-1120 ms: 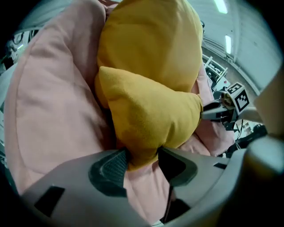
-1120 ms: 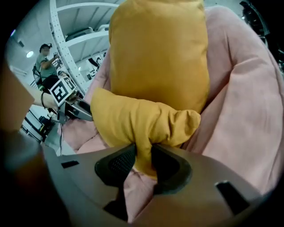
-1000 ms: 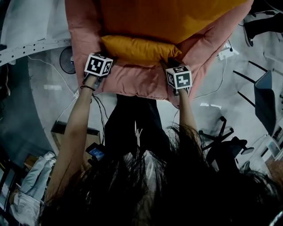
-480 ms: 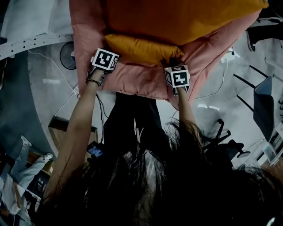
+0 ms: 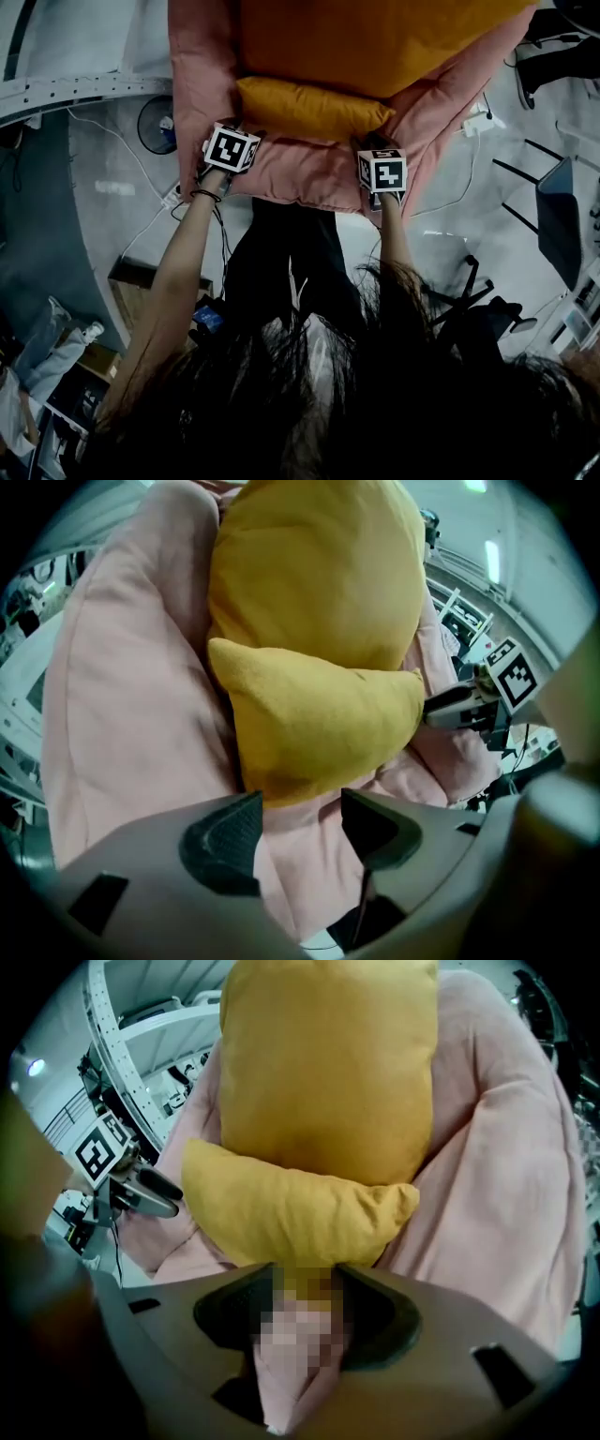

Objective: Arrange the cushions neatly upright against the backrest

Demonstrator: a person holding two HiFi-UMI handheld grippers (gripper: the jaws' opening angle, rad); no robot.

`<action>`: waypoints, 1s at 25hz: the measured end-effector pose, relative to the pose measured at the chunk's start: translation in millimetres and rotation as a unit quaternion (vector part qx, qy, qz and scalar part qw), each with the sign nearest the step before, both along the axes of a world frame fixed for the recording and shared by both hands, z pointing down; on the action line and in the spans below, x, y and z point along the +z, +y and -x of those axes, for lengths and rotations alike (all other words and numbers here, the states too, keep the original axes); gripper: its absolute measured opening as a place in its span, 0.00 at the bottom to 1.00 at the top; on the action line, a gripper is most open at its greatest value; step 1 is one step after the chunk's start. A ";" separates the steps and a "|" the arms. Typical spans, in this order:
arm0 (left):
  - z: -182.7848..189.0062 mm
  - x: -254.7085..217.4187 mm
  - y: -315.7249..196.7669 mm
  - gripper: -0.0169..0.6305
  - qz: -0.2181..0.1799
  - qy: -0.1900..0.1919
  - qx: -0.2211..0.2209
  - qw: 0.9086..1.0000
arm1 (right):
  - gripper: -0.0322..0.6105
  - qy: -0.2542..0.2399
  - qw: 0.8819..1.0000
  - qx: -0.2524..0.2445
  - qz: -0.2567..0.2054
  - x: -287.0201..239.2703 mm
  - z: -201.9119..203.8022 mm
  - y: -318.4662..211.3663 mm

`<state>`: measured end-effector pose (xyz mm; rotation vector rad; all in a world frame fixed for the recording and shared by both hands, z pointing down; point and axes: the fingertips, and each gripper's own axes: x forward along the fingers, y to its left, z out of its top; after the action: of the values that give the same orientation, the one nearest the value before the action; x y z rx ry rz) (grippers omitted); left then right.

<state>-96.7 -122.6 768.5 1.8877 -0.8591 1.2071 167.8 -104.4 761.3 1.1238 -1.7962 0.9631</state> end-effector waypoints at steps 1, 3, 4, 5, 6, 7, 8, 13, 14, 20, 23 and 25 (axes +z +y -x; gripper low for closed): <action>-0.3 -4.9 5.8 0.45 0.002 0.011 -0.012 1.000 | 0.34 -0.005 1.000 0.010 -0.003 -5.6 0.7 3.2; 3.5 -15.3 20.2 0.45 0.011 0.036 -0.052 0.998 | 0.34 -0.017 0.999 0.031 -0.006 -17.3 4.2 12.1; 6.0 -21.5 25.6 0.45 0.012 0.051 -0.075 0.996 | 0.34 -0.024 0.999 0.041 -0.008 -23.1 6.2 16.1; 7.8 -28.8 28.7 0.45 0.010 0.068 -0.097 0.993 | 0.34 -0.031 0.998 0.051 -0.012 -29.5 8.3 18.9; 8.5 -37.1 30.0 0.45 0.005 0.086 -0.116 0.990 | 0.34 -0.040 0.997 0.061 -0.019 -36.7 10.7 20.6; 8.6 -45.9 30.6 0.44 0.000 0.103 -0.131 0.986 | 0.34 -0.051 0.996 0.071 -0.027 -44.6 13.3 21.4; 8.3 -55.2 30.9 0.44 -0.006 0.119 -0.143 0.982 | 0.34 -0.062 0.994 0.079 -0.036 -53.2 16.2 22.0; 6.7 -99.4 40.8 0.44 -0.030 0.176 -0.169 0.969 | 0.34 -0.112 0.984 0.113 -0.081 -102.3 34.5 31.7; 6.3 -107.8 42.4 0.44 -0.036 0.184 -0.167 0.968 | 0.34 -0.123 0.981 0.119 -0.089 -112.1 39.5 33.0; -1.9 -162.3 59.4 0.42 -0.075 0.208 -0.122 0.967 | 0.31 -0.183 0.965 0.134 -0.133 -173.2 72.9 44.2; -8.0 -195.2 67.1 0.39 -0.106 0.217 -0.096 0.966 | 0.28 -0.205 0.958 0.129 -0.153 -202.6 88.7 50.2; -9.1 -217.9 70.9 0.37 -0.128 0.225 -0.083 0.962 | 0.27 -0.217 0.954 0.122 -0.166 -221.4 100.3 53.7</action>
<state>-87.6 -51.7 550.7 2.1290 -0.9253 0.5469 67.4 -50.7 539.9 1.4534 -2.2735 1.1491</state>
